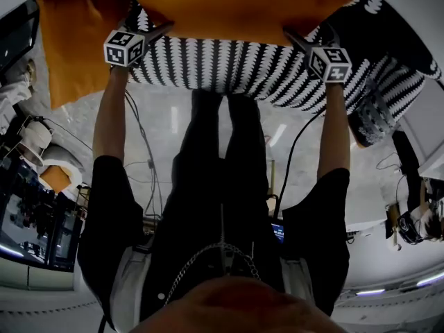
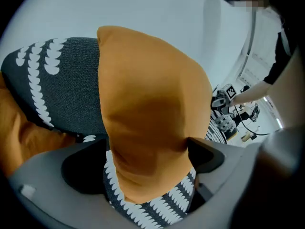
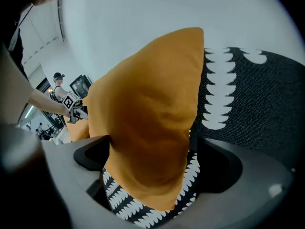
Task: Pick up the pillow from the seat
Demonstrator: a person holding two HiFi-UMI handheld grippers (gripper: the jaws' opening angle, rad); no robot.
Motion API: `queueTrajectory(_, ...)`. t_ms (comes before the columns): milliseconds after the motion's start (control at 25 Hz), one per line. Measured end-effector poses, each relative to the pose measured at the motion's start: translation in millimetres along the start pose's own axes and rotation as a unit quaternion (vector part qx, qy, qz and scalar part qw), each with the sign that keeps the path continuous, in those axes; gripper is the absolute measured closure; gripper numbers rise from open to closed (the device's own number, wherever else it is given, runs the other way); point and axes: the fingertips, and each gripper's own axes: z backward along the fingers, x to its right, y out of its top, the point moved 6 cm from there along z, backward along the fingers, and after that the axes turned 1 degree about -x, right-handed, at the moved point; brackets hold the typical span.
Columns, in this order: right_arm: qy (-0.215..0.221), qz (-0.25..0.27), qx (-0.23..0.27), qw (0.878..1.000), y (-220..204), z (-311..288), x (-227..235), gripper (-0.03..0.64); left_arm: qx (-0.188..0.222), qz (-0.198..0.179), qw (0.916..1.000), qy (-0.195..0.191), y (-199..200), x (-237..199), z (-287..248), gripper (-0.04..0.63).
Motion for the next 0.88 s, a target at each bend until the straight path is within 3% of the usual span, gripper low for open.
queueTrajectory(160,0.017,0.011,-0.006,1.0,3.5,-6.8,7.2,0.031,-0.018,-0.012,0.9991,-0.036,7.0,-0.4,-6.7,0.069)
queueTrajectory(360,0.031,0.065,-0.032,0.997,5.3,-23.2,-6.6,0.037,-0.025,-0.027,0.9976,-0.058,12.4,1.8,-11.0,0.092)
queueTrajectory(440,0.021,0.072,-0.038,0.996,3.4,-25.7,-11.0,0.041,-0.023,-0.03,0.9975,-0.06,11.1,6.9,-11.0,0.112)
queueTrajectory(600,0.008,0.071,-0.042,0.997,0.1,-19.5,-22.5,0.14,-0.021,-0.036,0.9977,-0.053,8.5,18.1,-6.6,0.17)
queueTrajectory(880,-0.012,0.065,-0.053,0.996,-18.7,3.9,-47.0,0.184,-0.013,-0.04,0.9986,-0.031,-2.7,46.6,7.4,0.235)
